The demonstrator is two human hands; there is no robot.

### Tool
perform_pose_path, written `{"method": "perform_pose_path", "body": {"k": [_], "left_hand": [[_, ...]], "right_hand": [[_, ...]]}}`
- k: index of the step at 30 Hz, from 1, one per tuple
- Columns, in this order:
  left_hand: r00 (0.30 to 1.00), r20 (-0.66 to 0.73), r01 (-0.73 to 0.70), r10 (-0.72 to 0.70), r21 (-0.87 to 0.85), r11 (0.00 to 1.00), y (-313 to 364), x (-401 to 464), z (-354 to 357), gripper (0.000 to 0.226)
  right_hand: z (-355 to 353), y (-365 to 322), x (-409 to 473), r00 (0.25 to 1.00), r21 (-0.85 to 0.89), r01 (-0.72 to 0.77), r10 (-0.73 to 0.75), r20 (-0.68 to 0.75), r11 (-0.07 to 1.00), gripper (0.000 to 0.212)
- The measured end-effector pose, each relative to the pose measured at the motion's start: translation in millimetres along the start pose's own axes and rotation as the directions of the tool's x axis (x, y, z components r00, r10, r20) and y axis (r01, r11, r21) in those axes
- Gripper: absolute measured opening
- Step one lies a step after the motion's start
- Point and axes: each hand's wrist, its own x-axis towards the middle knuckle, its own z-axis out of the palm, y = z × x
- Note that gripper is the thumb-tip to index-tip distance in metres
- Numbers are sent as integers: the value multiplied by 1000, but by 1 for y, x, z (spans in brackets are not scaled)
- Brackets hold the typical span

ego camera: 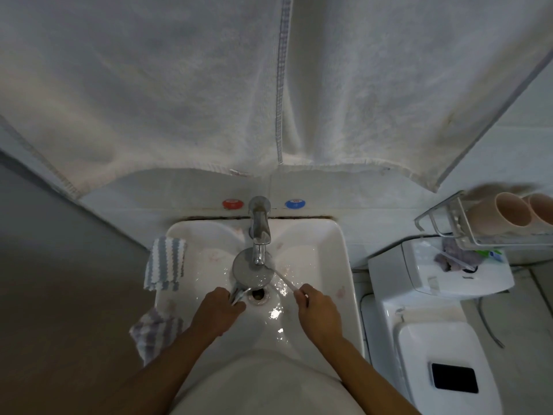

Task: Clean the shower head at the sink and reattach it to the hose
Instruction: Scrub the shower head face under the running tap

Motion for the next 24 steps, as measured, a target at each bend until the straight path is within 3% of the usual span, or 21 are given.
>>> {"method": "perform_pose_path", "body": {"k": [4, 9, 13, 18, 24], "left_hand": [[1000, -10, -15, 15, 8, 1000, -5, 2, 0, 32], [1000, -20, -8, 8, 33, 999, -8, 3, -1, 35], [1000, -14, -8, 9, 35, 999, -11, 3, 1, 32], [1000, -21, 7, -5, 61, 998, -16, -1, 0, 33], [999, -42, -3, 8, 98, 995, -21, -3, -2, 30]], "right_hand": [[3, -5, -3, 994, 10, 59, -59, 87, 998, 29], [0, -1, 2, 1000, -3, -20, 20, 11, 1000, 28], [3, -4, -1, 995, 4, 39, -40, 97, 999, 28], [1, -1, 3, 999, -24, -23, 23, 30, 999, 31], [4, -6, -1, 995, -19, 27, -25, 99, 999, 28]]}}
